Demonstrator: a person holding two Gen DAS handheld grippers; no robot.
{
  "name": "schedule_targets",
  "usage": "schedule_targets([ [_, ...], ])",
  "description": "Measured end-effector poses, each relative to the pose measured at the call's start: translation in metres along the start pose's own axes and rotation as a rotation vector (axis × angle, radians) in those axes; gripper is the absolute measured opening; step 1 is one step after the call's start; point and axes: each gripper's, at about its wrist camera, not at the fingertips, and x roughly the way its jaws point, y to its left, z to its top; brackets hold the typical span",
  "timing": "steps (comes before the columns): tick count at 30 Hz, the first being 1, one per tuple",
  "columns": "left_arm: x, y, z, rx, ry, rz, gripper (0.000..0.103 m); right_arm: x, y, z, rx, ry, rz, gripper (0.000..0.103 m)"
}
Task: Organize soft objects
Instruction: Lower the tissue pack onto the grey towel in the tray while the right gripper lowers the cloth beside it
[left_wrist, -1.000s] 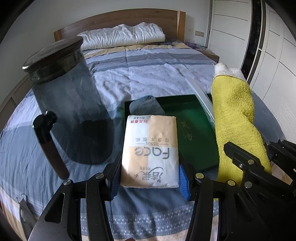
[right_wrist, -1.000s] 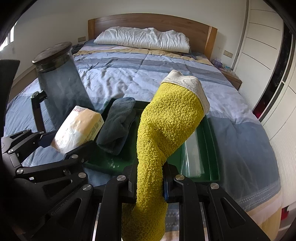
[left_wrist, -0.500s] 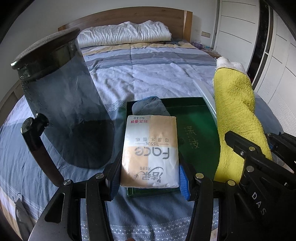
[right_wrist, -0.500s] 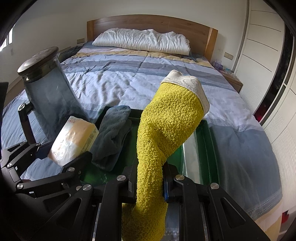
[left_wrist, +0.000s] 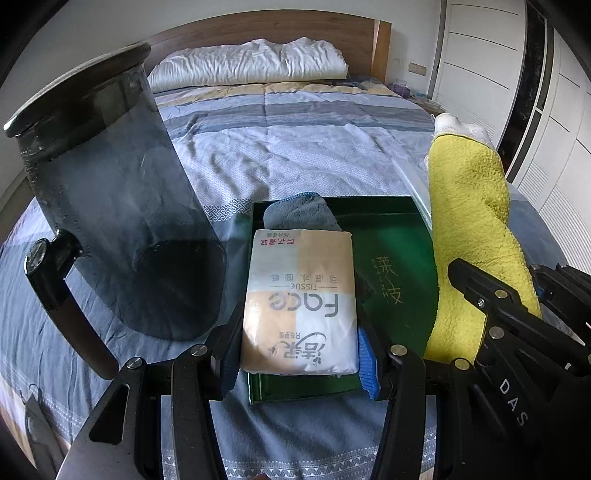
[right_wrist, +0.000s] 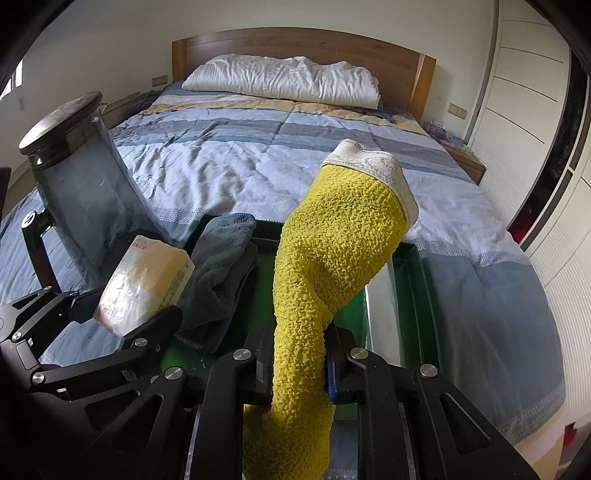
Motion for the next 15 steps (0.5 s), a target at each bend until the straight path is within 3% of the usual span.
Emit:
schedule_targets([
  [15, 0.010, -0.001, 0.004, -0.008, 0.006, 0.015, 0.046, 0.013, -0.006, 0.003, 0.012, 0.003, 0.010, 0.018],
])
